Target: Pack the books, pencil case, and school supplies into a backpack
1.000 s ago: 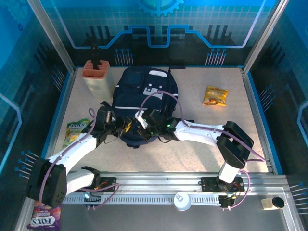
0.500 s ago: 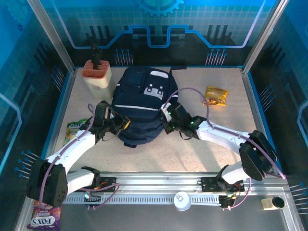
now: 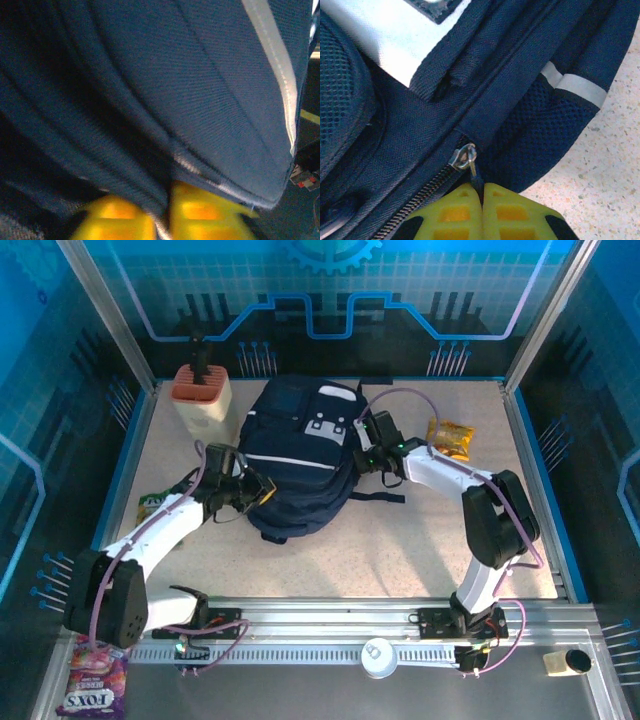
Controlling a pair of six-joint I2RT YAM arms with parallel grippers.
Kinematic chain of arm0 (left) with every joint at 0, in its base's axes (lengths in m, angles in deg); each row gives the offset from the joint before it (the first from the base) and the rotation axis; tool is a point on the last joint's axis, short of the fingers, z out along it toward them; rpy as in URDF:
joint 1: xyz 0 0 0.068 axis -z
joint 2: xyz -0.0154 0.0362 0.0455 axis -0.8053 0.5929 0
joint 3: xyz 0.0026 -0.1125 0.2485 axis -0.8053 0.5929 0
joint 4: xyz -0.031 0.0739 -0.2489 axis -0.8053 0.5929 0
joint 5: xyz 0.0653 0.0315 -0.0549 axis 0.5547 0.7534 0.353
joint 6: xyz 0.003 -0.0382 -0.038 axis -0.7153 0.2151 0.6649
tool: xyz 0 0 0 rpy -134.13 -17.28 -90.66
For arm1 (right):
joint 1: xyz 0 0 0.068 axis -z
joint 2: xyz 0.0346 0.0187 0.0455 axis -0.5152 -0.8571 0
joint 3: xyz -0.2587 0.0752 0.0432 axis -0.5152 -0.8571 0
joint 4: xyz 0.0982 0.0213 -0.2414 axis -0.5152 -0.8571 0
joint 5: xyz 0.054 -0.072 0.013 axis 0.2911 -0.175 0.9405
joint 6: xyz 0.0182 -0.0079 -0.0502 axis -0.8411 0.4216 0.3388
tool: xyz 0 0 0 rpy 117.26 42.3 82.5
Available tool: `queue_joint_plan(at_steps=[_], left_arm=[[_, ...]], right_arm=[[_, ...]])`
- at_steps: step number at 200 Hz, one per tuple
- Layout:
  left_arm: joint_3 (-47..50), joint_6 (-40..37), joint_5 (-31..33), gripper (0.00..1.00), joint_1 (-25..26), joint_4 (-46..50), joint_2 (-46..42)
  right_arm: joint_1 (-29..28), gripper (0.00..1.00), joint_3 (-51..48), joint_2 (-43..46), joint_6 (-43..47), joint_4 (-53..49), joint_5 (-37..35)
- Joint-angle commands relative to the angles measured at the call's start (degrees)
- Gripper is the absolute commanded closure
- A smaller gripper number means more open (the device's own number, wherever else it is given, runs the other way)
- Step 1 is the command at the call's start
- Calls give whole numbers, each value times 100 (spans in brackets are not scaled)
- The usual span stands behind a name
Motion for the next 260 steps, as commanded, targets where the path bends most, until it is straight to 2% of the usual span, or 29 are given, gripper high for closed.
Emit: queue_joint_plan(at_steps=[1,20,32,55,64,90,124,141,157,173,191,203,225,260], left_arm=[[-384,-770,-9,56,15,660,-54],[-745,-1060,629,37,-18,1047,-196],[-946,-1170,1231,27,-87,1202,-285],[-899,-1217,2593,9,-239,773,-550],[-732,-1209,3201,5,-322,448,-669],[34,-1628,4829,1,-537,-772,-848],[1029,-2701,5667,1,-834,-2538,-680],[1447,-3307,5759,1,-934,-3304,-503],[1714,-3797,5578,1,-1033,-3829,-275],[1930,-4248,4949,1,-1155,-4449,-12],[2220,-4617,4270,1,-1206,-5478,301],[2381,-4721,3816,1,-1252,-6210,556],[2470,-4824,3031,1,-1294,-6901,996],[2464,-4907,2851,1,-1296,-7574,1710]], right_arm=[[421,85,-19,300,-275,-241,-657],[484,46,-379,899,-310,-82,-478],[585,28,-645,1362,-424,78,-554],[1087,8,-1185,2144,-642,469,-721],[1323,1,-1401,2365,-742,595,-930],[1851,0,-2054,2789,-751,1111,-1544],[2254,0,-3126,2957,-379,2470,-1781],[2262,0,-3762,2924,20,3630,-1880],[2265,0,-4192,2741,355,4510,-1878],[2270,0,-4287,2478,542,4876,-1801],[2281,0,-4434,2181,512,5444,-1408],[2281,0,-4549,1932,602,6010,-1053],[2279,0,-4623,1522,816,6502,-512],[2266,0,-4731,1214,940,6976,-270]])
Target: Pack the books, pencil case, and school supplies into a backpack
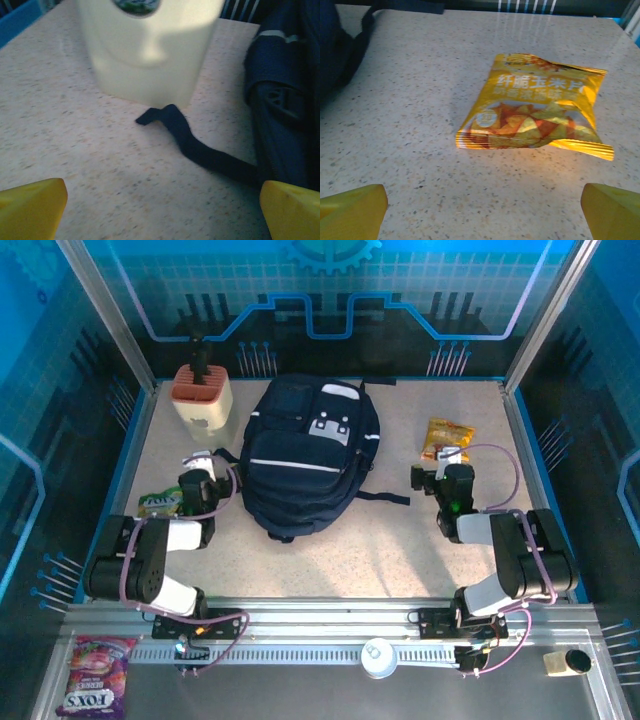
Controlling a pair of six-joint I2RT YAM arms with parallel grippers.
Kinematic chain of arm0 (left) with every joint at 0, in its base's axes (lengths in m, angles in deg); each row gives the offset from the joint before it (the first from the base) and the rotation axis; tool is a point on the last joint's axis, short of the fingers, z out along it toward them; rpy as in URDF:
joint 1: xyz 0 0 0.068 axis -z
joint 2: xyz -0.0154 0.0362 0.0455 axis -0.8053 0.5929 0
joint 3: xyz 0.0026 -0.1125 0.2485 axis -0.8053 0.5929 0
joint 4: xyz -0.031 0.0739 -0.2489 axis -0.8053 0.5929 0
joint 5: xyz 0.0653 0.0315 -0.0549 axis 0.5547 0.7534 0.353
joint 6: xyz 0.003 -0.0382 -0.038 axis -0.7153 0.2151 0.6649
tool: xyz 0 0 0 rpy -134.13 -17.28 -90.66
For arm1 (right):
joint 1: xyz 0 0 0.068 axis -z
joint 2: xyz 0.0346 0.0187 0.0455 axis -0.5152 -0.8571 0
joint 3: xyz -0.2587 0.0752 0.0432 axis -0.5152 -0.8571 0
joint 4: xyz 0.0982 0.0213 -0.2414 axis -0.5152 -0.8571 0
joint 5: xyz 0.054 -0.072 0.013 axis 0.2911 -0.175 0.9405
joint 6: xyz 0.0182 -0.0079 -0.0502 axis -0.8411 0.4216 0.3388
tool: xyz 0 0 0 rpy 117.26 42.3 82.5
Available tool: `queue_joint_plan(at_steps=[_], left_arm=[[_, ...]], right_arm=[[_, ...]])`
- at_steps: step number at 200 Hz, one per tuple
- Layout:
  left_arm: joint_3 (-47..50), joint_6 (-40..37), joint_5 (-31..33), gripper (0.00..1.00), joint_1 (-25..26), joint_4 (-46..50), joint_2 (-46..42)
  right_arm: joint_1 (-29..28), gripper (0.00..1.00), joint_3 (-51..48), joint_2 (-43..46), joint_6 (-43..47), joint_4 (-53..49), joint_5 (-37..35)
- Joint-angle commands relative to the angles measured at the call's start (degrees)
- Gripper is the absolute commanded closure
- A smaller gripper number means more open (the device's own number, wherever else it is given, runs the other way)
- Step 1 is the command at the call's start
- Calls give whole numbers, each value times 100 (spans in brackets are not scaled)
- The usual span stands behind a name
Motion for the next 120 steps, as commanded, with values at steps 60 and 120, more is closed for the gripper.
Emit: queue_joint_plan(at_steps=[60,120], left_arm=[[-133,-268,-427,1,-36,-648,317],[-284,-494,-887,1,17,-376,328]], right_arm=[[48,0,-19,-177,239,762,345],[40,0,-16,-178,241,779,345]])
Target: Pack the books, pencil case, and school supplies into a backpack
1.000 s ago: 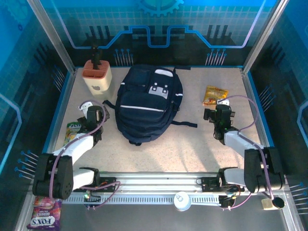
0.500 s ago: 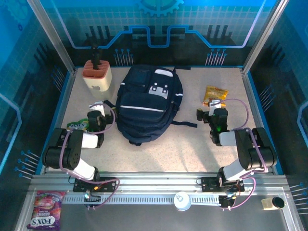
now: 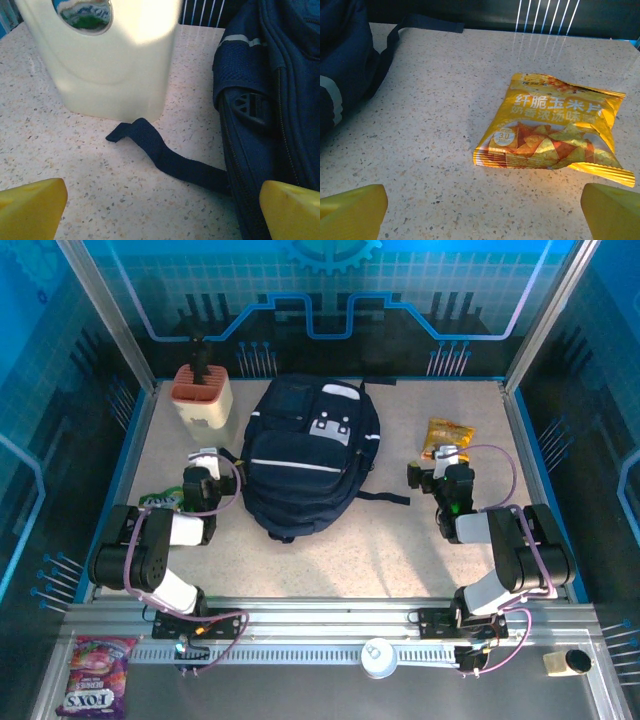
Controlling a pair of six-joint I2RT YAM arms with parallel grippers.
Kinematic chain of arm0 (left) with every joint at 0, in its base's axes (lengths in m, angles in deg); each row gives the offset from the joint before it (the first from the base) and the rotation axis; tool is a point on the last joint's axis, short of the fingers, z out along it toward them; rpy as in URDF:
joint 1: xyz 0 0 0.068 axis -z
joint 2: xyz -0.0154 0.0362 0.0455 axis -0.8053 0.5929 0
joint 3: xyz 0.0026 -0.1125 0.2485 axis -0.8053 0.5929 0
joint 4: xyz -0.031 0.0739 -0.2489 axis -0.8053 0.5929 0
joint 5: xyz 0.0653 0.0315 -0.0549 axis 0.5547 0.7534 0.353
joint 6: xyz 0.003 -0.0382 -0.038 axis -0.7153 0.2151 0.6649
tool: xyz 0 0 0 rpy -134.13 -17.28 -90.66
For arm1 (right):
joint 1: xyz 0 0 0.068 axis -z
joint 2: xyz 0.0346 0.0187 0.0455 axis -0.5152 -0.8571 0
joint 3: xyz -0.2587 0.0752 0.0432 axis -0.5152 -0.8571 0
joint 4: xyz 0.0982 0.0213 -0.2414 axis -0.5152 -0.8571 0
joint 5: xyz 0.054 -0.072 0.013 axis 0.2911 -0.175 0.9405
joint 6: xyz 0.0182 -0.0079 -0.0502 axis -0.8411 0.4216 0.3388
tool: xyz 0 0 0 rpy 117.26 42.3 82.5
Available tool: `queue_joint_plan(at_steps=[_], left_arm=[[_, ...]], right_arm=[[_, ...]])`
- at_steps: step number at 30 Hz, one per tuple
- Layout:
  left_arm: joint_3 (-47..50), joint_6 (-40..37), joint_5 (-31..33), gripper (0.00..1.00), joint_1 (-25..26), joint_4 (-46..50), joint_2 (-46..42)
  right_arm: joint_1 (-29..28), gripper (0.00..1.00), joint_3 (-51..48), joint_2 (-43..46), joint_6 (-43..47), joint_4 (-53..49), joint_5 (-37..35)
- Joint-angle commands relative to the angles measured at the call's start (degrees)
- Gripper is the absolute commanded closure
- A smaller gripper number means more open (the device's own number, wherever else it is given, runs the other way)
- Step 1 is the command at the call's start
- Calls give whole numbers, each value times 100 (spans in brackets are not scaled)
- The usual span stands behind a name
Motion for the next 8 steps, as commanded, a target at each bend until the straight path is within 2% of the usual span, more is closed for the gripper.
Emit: queue_joint_plan(at_steps=[1,8], left_arm=[[-156,-135,-380,1,19,-2,54],[-174,-110,-431,1,-11,30,55]], right_arm=[[48,0,6,-32,113,266,45],[47,0,-3,-32,118,275,45]])
